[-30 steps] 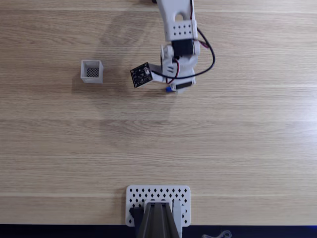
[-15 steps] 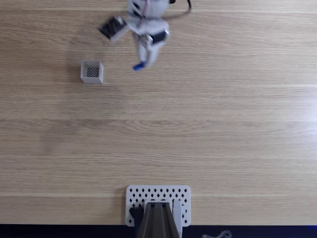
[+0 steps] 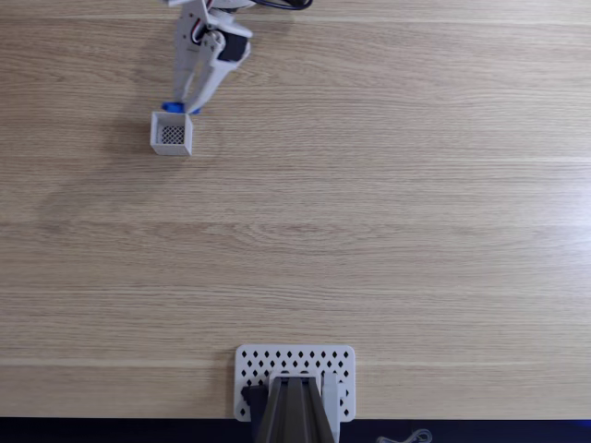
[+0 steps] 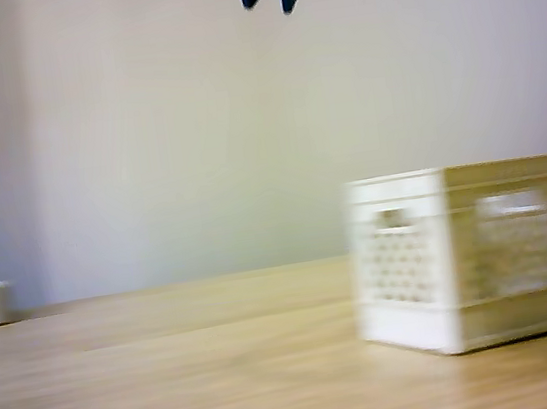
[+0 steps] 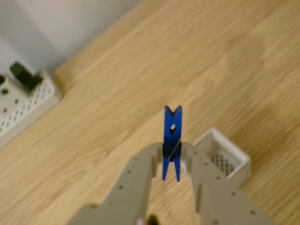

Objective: Grasp a peg and put it in the crate.

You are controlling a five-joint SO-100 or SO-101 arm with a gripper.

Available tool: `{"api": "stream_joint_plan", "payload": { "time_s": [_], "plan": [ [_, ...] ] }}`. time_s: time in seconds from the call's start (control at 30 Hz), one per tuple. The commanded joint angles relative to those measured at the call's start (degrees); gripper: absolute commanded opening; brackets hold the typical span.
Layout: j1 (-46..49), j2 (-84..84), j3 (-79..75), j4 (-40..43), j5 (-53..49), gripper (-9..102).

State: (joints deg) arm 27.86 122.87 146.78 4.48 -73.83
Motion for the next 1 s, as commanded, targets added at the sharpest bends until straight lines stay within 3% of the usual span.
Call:
{"api": "stream_joint_plan", "payload": {
  "time_s": [0.0,0.27,0.97],
  "plan": [
    [3.3,-5.2,-0.4,-15.9,-0.5,-1],
    [5.4,-17.6,0.3,-29.1,-0.6,-1],
    [4.6,-24.9,-0.2,-29.6,-0.6,0]
  ]
}}
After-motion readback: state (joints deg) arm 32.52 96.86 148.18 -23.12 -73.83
